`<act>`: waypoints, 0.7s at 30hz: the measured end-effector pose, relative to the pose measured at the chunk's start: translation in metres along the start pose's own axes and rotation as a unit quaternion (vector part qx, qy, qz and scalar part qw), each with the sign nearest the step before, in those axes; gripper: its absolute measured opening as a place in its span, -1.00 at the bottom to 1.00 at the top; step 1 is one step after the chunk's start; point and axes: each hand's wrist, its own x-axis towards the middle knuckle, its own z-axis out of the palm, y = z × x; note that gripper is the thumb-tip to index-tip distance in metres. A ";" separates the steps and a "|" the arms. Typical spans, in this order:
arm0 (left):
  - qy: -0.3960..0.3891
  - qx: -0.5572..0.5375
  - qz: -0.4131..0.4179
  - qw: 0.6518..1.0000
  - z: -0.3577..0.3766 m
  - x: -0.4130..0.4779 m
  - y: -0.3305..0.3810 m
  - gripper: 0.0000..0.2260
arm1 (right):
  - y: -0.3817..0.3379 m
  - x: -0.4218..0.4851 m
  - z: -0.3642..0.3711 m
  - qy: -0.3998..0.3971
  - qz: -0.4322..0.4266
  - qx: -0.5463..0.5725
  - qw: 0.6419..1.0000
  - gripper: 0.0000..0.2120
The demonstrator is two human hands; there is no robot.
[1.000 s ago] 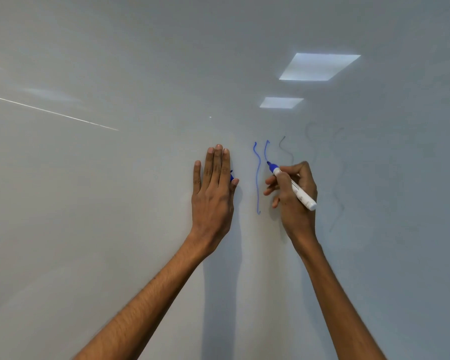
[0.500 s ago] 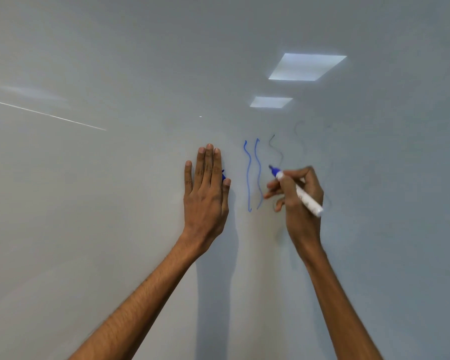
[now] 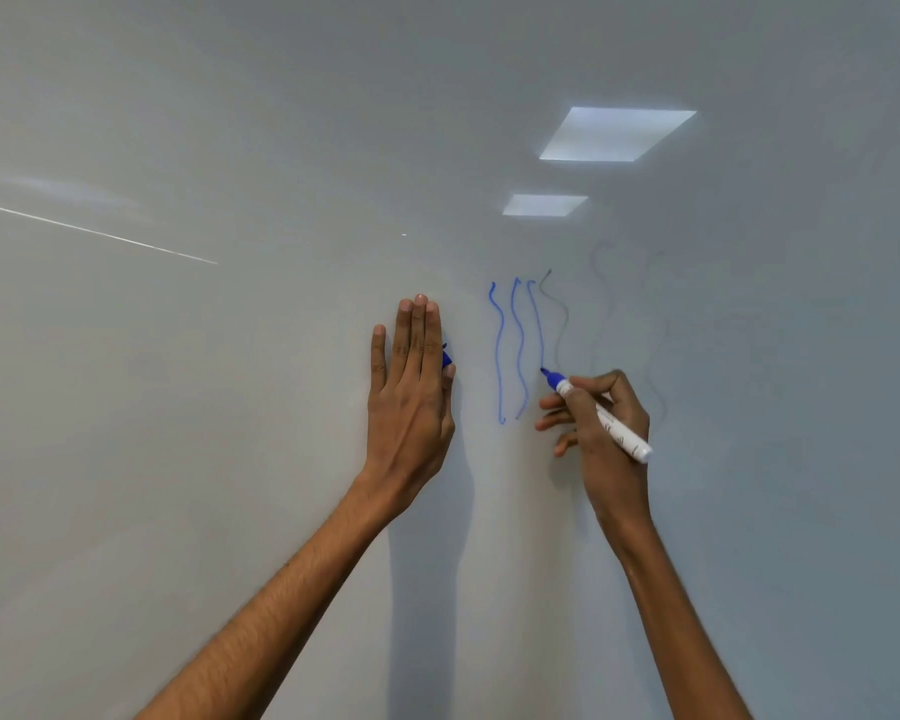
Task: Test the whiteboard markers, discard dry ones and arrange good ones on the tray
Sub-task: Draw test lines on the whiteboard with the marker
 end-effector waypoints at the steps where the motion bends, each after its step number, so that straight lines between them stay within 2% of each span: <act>1: 0.008 -0.018 -0.001 1.000 0.001 0.000 0.000 -0.50 | 0.004 -0.005 -0.003 0.000 0.008 -0.002 1.000 -0.89; 3: 0.027 -0.058 0.004 0.998 0.002 -0.002 -0.001 -0.54 | 0.010 -0.016 -0.007 0.002 0.025 -0.008 1.000 -0.89; 6: 0.033 -0.083 0.010 0.996 0.003 -0.003 -0.001 -0.72 | 0.019 -0.033 -0.009 0.006 0.052 -0.012 0.999 -0.90; 9: 0.027 -0.092 0.013 0.995 0.001 -0.004 -0.001 -0.81 | 0.022 -0.047 -0.011 0.046 0.048 0.016 0.998 -0.93; 13: 0.018 -0.106 -0.004 0.994 -0.004 -0.016 -0.004 -0.78 | 0.019 -0.054 -0.012 0.062 0.040 0.048 0.996 -0.95; 17: 0.021 -0.139 0.024 0.990 -0.013 -0.053 0.009 -0.82 | 0.022 -0.067 -0.011 0.032 0.089 0.082 0.992 -0.88; 19: 0.011 -0.172 -0.008 0.985 -0.023 -0.084 0.021 -0.83 | 0.027 -0.076 -0.013 0.018 0.125 0.101 0.987 -0.84; 21: -0.009 -0.224 -0.082 0.971 -0.040 -0.119 0.033 -0.82 | 0.035 -0.090 -0.017 0.000 0.162 0.108 0.981 -0.92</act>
